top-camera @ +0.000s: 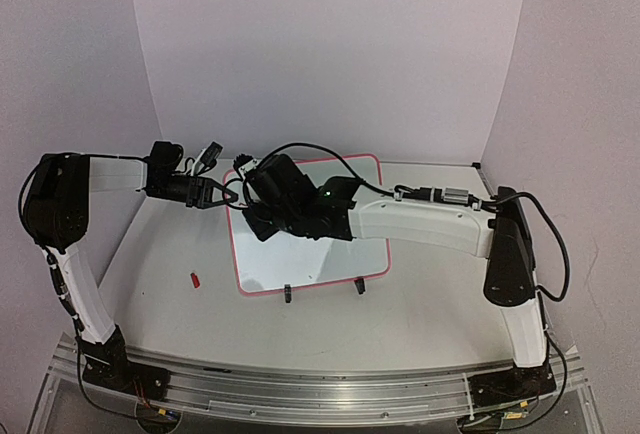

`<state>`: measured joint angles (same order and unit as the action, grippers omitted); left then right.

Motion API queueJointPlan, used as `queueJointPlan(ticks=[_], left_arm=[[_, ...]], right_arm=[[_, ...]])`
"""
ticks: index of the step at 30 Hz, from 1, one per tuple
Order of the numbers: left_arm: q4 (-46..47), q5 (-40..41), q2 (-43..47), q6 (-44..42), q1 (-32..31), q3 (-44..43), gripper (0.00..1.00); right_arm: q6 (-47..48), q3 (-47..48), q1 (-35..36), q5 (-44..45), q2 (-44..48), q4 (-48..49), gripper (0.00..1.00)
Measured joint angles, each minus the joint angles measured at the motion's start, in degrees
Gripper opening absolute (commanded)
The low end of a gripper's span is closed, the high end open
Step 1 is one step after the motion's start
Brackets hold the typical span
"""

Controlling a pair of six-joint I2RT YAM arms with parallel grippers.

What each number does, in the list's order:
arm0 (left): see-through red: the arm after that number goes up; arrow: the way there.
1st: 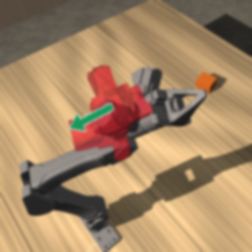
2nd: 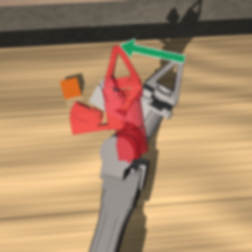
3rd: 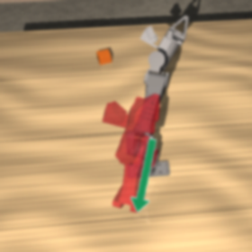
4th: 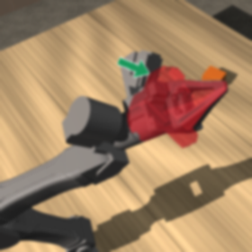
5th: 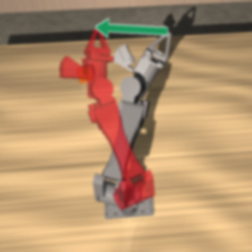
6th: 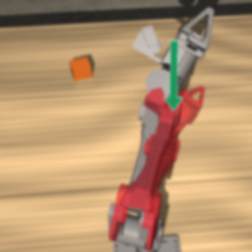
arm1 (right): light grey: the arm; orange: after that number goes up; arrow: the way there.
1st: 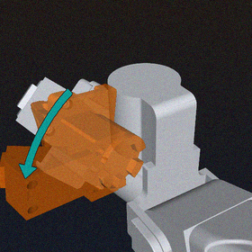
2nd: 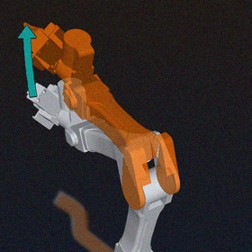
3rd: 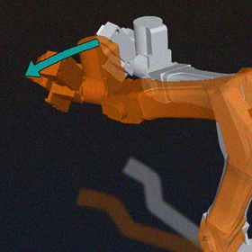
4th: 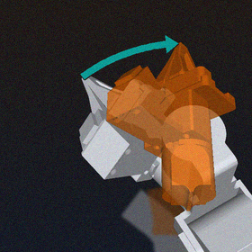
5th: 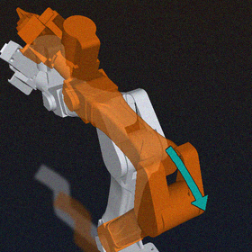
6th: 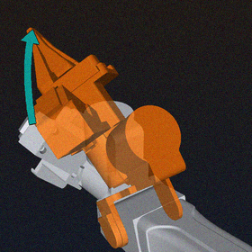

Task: Write a sentence on the whiteboard
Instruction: Write on the whiteboard with the whiteboard.

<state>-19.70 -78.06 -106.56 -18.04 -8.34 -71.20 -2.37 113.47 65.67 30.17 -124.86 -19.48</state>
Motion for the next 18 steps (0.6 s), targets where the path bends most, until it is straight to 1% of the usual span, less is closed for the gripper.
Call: queueJointPlan(ticks=[18], left_arm=[[-0.3, 0.2, 0.0, 0.0, 0.0, 0.0, 0.00]], right_arm=[[-1.3, -0.4, 0.1, 0.1, -0.1, -1.3, 0.00]])
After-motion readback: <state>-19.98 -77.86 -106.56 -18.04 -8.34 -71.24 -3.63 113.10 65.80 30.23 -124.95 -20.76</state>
